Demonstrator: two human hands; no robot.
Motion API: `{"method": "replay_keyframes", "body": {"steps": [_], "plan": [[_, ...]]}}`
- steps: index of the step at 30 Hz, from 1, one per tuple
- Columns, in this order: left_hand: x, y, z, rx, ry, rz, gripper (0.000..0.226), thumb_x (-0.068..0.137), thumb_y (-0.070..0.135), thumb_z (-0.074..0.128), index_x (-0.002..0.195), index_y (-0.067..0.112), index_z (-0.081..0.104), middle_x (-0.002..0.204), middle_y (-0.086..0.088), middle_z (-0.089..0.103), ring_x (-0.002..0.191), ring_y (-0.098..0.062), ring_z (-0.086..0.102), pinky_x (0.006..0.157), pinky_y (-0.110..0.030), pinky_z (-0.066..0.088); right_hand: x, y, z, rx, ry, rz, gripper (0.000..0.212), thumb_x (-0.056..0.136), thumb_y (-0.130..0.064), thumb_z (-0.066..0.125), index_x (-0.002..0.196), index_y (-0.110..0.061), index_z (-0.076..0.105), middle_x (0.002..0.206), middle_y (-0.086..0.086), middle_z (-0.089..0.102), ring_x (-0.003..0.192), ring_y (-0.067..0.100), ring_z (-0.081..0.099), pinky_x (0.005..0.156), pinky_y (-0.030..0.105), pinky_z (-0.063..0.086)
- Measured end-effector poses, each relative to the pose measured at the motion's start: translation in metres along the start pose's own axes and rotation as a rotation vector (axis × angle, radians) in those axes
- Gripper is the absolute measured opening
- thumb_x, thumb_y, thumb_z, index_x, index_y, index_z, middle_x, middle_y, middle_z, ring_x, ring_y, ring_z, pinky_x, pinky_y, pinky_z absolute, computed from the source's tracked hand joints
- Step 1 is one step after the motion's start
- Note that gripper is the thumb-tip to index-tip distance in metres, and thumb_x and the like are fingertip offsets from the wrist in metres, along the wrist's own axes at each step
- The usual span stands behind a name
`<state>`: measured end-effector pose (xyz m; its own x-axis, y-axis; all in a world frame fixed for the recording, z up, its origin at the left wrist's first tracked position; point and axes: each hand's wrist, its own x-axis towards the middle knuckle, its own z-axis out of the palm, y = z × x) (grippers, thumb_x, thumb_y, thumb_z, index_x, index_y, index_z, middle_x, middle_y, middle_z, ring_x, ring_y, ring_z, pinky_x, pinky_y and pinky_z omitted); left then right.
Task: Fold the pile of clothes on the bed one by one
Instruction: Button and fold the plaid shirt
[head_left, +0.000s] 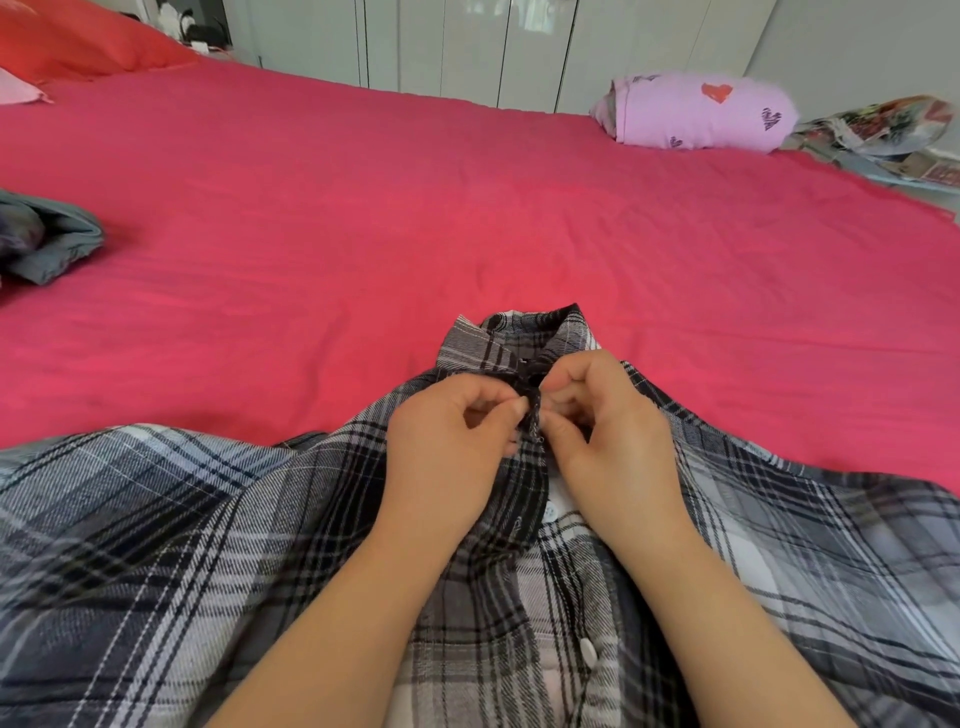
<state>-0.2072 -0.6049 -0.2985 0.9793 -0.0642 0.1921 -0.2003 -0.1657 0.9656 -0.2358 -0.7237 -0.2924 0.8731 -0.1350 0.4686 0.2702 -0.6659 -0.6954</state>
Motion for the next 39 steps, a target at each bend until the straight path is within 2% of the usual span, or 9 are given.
{"method": "replay_keyframes", "body": {"steps": [2,5,9,14,20,27,35,37,39], "plan": [[0.000,-0.001,-0.001,0.151,0.017,0.117,0.023,0.081,0.016,0.068,0.066,0.033,0.064,0.064,0.012,0.065,0.066,-0.006,0.065,0.071,-0.024,0.053,0.000,0.000,0.000,0.066,0.016,0.061,0.043,0.078,0.003,0.065,0.081,-0.036,0.047,0.068,-0.011,0.060,0.075,-0.004,0.058,0.068,0.004,0.041],[-0.001,0.001,-0.003,0.305,0.034,0.232,0.013,0.080,0.016,0.069,0.074,0.028,0.071,0.066,0.020,0.060,0.070,0.004,0.057,0.070,-0.007,0.042,0.000,0.001,0.003,0.232,0.038,0.207,0.036,0.076,0.000,0.070,0.079,-0.032,0.054,0.069,-0.009,0.068,0.065,-0.002,0.062,0.066,0.009,0.046],[-0.001,-0.002,-0.005,0.370,0.039,0.276,0.009,0.080,0.016,0.069,0.077,0.023,0.073,0.066,0.020,0.058,0.067,0.007,0.053,0.067,-0.002,0.036,0.000,-0.002,0.003,0.496,0.042,0.370,0.026,0.078,0.005,0.067,0.080,-0.020,0.060,0.064,-0.002,0.070,0.058,0.005,0.065,0.057,0.015,0.050],[-0.001,-0.006,-0.003,0.411,0.055,0.308,0.010,0.079,0.014,0.069,0.074,0.021,0.072,0.068,0.014,0.061,0.067,0.002,0.053,0.067,-0.003,0.035,0.002,-0.002,0.003,0.754,0.015,0.534,0.008,0.082,-0.005,0.066,0.083,-0.012,0.062,0.060,-0.003,0.065,0.062,0.007,0.065,0.062,0.018,0.053],[-0.002,-0.010,0.002,0.496,0.028,0.375,0.008,0.077,0.013,0.071,0.077,0.021,0.072,0.071,0.013,0.057,0.062,0.006,0.044,0.071,0.003,0.030,0.002,0.002,0.003,0.749,0.033,0.621,0.015,0.077,-0.006,0.072,0.082,-0.015,0.060,0.067,0.000,0.060,0.057,0.005,0.059,0.059,0.018,0.051],[-0.002,-0.013,0.002,0.493,0.035,0.392,0.006,0.076,0.015,0.073,0.078,0.020,0.074,0.073,0.007,0.067,0.067,-0.006,0.056,0.073,-0.003,0.032,0.005,0.001,-0.001,0.778,0.024,0.644,0.021,0.080,0.006,0.064,0.082,-0.014,0.057,0.068,0.003,0.064,0.053,0.003,0.061,0.053,0.014,0.051],[-0.002,-0.011,0.002,0.504,0.035,0.375,0.006,0.081,0.017,0.069,0.076,0.020,0.070,0.067,0.010,0.059,0.063,-0.002,0.048,0.070,-0.005,0.034,0.004,0.004,0.005,0.793,0.032,0.634,0.026,0.083,0.009,0.057,0.086,-0.016,0.055,0.071,0.002,0.062,0.054,0.006,0.059,0.055,0.016,0.051],[-0.001,-0.009,0.003,0.428,0.003,0.292,0.006,0.083,0.019,0.067,0.078,0.021,0.070,0.070,0.010,0.064,0.068,-0.007,0.059,0.071,-0.012,0.043,0.004,0.004,0.005,0.810,0.029,0.639,0.026,0.083,0.010,0.057,0.086,-0.016,0.055,0.074,0.003,0.063,0.057,0.007,0.060,0.057,0.017,0.052],[-0.002,-0.006,0.003,0.346,-0.005,0.220,0.005,0.083,0.020,0.066,0.080,0.020,0.071,0.074,0.008,0.068,0.072,-0.012,0.066,0.076,-0.031,0.051,0.004,0.005,0.004,0.826,0.034,0.639,0.026,0.082,0.010,0.058,0.086,-0.015,0.055,0.075,0.003,0.064,0.058,0.009,0.061,0.058,0.020,0.052]]}}
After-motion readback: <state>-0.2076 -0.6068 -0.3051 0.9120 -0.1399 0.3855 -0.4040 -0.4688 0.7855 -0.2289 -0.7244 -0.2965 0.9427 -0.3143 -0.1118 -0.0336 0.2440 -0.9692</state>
